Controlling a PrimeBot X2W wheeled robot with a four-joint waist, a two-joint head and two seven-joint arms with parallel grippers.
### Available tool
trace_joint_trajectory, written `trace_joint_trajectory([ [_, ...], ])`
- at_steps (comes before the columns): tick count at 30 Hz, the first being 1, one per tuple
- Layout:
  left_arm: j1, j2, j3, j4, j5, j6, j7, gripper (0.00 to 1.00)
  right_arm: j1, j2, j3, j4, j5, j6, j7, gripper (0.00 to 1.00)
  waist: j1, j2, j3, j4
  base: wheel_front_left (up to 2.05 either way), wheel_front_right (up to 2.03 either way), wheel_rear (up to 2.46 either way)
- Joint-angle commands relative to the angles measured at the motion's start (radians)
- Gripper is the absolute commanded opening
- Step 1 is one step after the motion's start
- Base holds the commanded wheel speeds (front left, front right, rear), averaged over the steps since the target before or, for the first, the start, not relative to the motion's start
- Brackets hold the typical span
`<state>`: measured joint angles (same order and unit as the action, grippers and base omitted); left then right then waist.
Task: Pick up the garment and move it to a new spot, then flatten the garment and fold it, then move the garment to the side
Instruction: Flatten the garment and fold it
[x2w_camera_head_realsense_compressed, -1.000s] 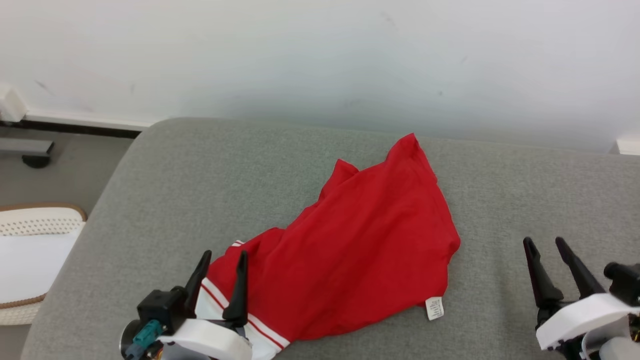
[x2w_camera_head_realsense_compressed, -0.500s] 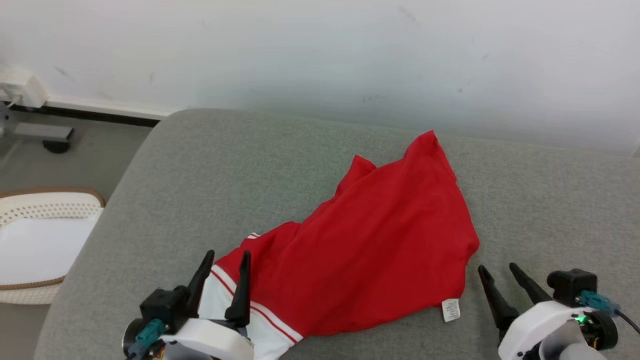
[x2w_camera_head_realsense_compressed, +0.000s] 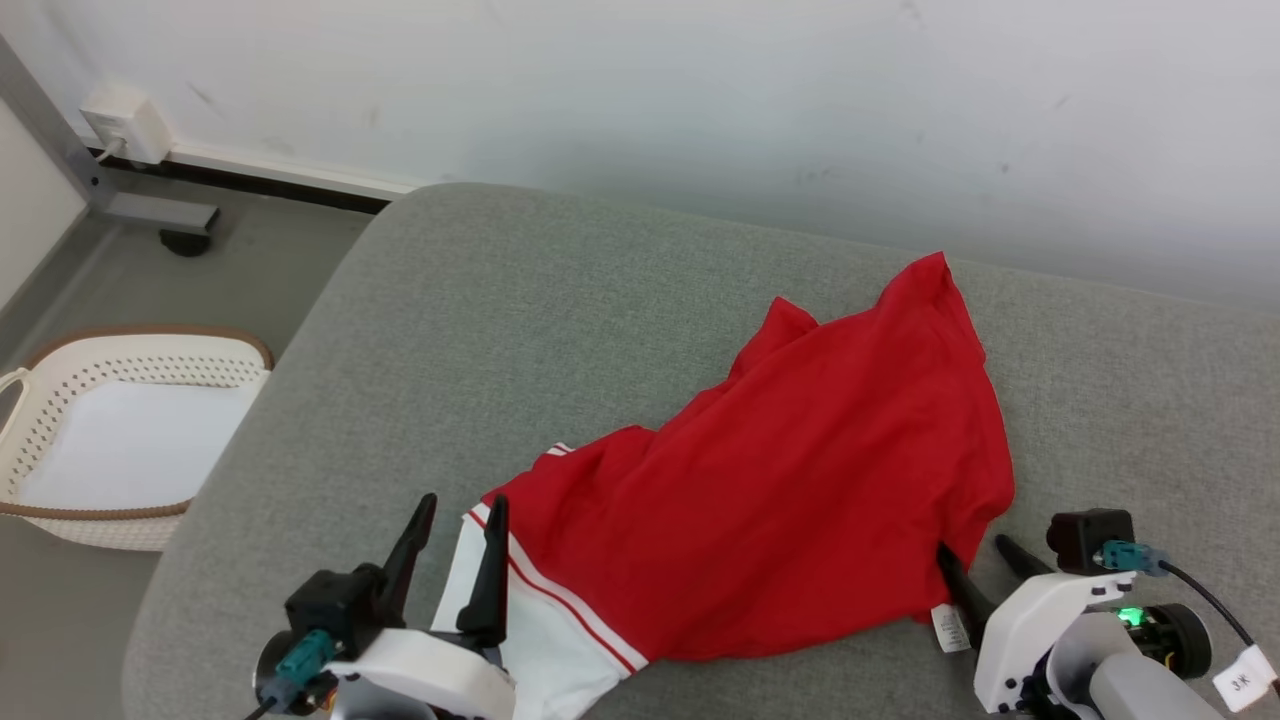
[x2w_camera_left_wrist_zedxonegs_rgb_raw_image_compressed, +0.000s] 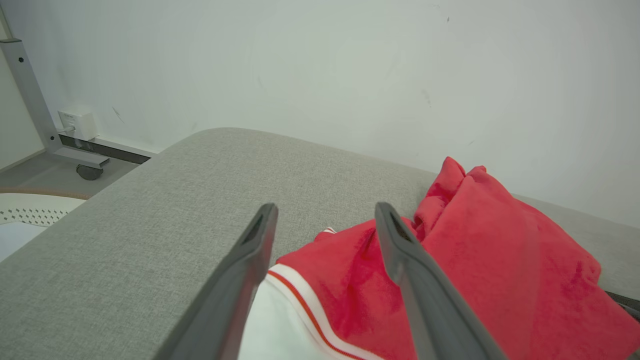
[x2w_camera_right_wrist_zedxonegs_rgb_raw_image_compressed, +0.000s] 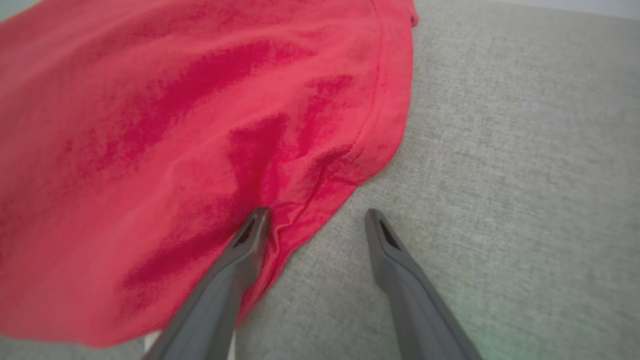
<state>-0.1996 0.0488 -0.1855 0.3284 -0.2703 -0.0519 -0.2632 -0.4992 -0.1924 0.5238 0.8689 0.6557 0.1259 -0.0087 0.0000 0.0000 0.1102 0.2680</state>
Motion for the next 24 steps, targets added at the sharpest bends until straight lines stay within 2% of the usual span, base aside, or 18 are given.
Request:
trace_joint_trajectory([
  [1,-0.004,0.004,0.001,0.003,-0.005,0.002,-0.001,1.00,0.026,0.035,0.029,0.019,-0.001,0.009,0.031,0.84,0.0000,0.0000,0.001,0.002,0.00,0.00,0.00],
  [2,-0.005,0.004,0.000,0.003,-0.005,0.003,-0.001,1.00,0.026,0.044,0.038,0.021,0.004,0.009,0.036,0.50,0.0000,0.0000,0.000,0.004,0.00,0.00,0.00],
  [3,-0.006,0.004,-0.001,0.003,-0.006,0.003,-0.001,1.00,0.027,0.051,0.047,0.022,0.008,0.009,0.037,0.38,0.0000,0.0000,-0.001,0.004,0.00,0.00,0.00],
  [4,-0.007,0.004,-0.002,0.003,-0.006,0.005,-0.001,1.00,0.025,0.055,0.053,0.022,0.014,0.009,0.036,0.13,0.0000,0.0000,-0.002,0.003,0.00,0.00,0.00],
  [5,-0.008,0.004,-0.003,0.002,-0.006,0.007,-0.001,1.00,0.021,0.054,0.058,0.020,0.018,0.009,0.032,0.00,0.0000,0.0000,-0.004,0.002,0.00,0.00,0.00],
  [13,0.013,0.004,0.006,0.002,0.007,0.007,-0.001,1.00,-0.025,0.004,0.045,0.009,0.024,0.005,-0.094,0.00,0.0000,0.0000,-0.027,-0.028,0.00,0.00,0.00],
  [18,0.026,0.004,0.009,-0.002,0.008,0.005,-0.001,1.00,-0.033,-0.043,0.013,-0.011,-0.009,0.005,-0.158,0.00,0.0000,0.0000,-0.045,-0.074,0.00,0.00,0.00],
  [21,0.035,0.004,0.006,-0.003,0.006,0.006,-0.001,1.00,-0.023,-0.080,0.007,-0.043,-0.042,0.005,-0.165,0.00,0.0000,0.0000,-0.053,-0.110,0.00,0.00,0.00],
  [24,0.041,0.004,0.006,-0.005,0.002,0.009,-0.001,1.00,0.009,-0.127,-0.002,-0.082,-0.075,0.005,-0.121,0.00,0.0000,0.0000,-0.059,-0.146,0.00,0.00,0.00],
])
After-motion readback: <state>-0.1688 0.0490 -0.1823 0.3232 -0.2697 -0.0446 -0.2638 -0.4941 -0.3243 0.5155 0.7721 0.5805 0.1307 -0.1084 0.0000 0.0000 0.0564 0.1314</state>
